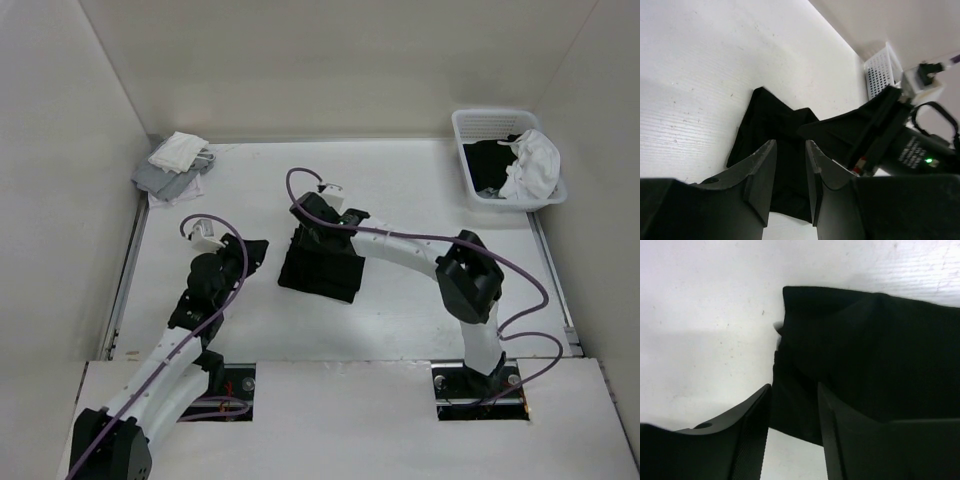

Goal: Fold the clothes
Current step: Fold the tank top

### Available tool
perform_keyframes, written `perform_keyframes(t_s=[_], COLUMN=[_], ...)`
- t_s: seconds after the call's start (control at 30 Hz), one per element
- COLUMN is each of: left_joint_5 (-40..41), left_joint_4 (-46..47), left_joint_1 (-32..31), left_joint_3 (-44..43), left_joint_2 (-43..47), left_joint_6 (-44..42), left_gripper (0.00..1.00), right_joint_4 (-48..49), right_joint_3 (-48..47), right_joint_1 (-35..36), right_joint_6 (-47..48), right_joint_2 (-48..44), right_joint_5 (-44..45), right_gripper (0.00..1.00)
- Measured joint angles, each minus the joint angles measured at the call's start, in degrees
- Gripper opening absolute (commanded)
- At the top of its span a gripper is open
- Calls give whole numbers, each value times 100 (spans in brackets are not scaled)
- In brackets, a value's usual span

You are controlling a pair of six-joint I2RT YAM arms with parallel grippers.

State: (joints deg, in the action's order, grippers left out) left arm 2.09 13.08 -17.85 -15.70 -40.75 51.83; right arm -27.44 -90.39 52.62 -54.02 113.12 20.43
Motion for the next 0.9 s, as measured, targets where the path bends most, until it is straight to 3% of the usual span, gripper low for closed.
perform_keyframes(t_s=[0.17, 0.27, 0.33, 0.5, 0.6, 0.9], left_joint_5=[-109, -83, -26, 203, 337, 667], left_joint_4=[-15, 48, 120, 459, 940, 2033], left_joint_1=[-63, -297, -590, -1572, -1884, -2006], left_joint_3=[0, -2, -46, -426, -597, -680], left_joint_2=[-4, -238, -529, -1716, -2457, -4183], left_joint_6=[0, 0, -4, -57, -101, -98], left_gripper=[29, 29, 30, 30, 30, 27], right_joint_4=[695, 1266, 1589, 2118, 2297, 2264], right_joint_3=[608, 1644, 2312, 2927, 2883, 2184], right_joint_1=[11, 35, 35, -334, -651, -813], right_joint_6=[-223, -225, -146, 232, 514, 1014], right_joint_2=[-328, -1213, -1912, -2568, -2138, -752], right_joint_5=[-282, -291, -284, -649, -1001, -1600], right_gripper=[44, 17, 6, 4, 4, 3])
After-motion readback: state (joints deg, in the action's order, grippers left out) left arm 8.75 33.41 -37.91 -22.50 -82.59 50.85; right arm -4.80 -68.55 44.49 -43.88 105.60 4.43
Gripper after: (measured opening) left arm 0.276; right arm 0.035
